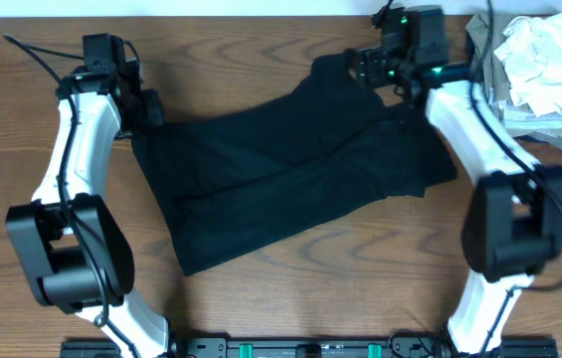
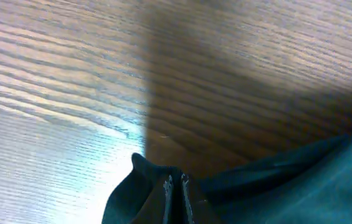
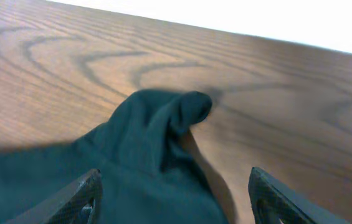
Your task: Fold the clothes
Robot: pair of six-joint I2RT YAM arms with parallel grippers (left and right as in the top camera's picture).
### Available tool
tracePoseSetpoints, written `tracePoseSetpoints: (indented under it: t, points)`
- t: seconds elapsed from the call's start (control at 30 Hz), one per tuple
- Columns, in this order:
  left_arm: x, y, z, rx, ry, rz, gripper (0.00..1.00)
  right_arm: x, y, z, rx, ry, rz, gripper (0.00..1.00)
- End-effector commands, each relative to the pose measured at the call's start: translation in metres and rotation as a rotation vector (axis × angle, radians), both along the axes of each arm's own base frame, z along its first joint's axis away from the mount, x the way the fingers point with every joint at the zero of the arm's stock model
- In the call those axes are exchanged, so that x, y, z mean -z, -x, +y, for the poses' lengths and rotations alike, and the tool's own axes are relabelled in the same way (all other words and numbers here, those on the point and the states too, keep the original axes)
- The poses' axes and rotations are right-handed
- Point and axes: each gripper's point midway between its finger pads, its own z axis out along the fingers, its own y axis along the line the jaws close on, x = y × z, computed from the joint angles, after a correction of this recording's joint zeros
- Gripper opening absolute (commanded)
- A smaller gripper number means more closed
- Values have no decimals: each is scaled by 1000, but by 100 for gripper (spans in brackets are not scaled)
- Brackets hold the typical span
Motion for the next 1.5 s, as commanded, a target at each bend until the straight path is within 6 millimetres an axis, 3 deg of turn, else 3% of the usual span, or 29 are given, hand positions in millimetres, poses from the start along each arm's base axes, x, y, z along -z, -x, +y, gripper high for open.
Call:
tracePoseSetpoints:
  t: [0.0,0.23,0.43,0.5,0.7,0.83,1.0,1.13,1.3,1.47]
  points:
    - [-1,2,1,-12,-5,8,6,20,-11,17,31,-75,12,72]
    - [0,2,-11,17,-6,10,6,58,-35,33,108,-202,-4,69]
    - [0,1,-19,34,-6,10,6,78,-45,35,147,-260,-8,60]
    - [0,1,-19,34,-6,10,6,80,-46,36,154,-271,-9,51]
    - [0,1,-19,34,-6,10,6,75,-50,36,147,-271,-33,5]
    - [0,1,-19,34,-6,11,6,63,-50,38,96,-259,-11,1]
    - [0,3,-19,34,-5,17,6,35,-38,27,71,-186,67,1]
    - [1,6,-19,34,-4,30,6,15,-17,21,17,-93,145,1]
    - [3,10,-20,35,-2,50,6,33,23,15,0,-39,339,1]
    - [3,12,-20,35,-2,55,6,46,63,36,-149,-11,458,1]
